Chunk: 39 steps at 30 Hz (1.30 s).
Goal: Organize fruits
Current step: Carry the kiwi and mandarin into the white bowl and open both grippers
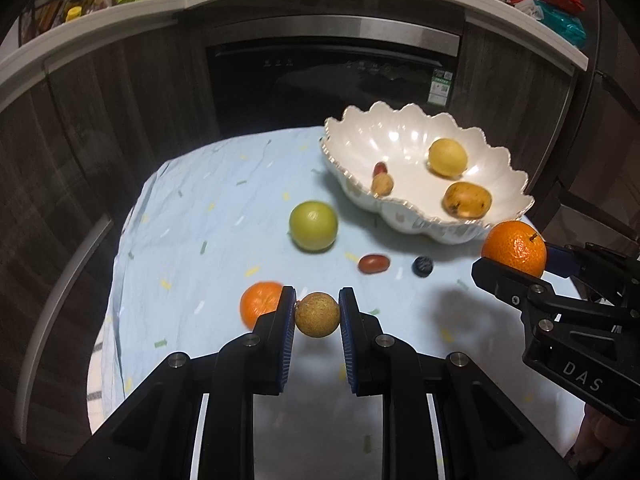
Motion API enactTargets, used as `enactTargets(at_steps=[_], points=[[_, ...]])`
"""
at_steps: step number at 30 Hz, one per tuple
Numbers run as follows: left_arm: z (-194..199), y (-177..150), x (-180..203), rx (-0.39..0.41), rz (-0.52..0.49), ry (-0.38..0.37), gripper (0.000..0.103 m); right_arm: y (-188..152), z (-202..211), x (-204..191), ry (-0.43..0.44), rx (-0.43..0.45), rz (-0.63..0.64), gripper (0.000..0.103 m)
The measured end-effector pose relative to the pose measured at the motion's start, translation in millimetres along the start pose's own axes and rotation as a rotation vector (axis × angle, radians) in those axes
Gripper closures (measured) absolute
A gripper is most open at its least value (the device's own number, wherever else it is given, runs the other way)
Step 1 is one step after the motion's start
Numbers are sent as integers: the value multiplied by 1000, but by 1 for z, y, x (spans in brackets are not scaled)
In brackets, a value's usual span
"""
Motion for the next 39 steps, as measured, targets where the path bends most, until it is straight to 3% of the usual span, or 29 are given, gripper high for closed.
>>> enactTargets(at_steps=[20,39], points=[[-3,71,37,74,-83,-66,81,44,16,48,-57,67,-54,56],[-63,107,52,32,-120,-126,81,62,-27,70,-32,-1,-80,56]])
Point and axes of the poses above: each gripper's, at about its wrist camera, not at the fingertips, and z roughly against the way its jaws point, x to its right, y to its top, the point moved 1 cm from there along -z, roughly the way its jaws point, and after that the axes turned 4 degrees about -y, right-handed, at the moved point
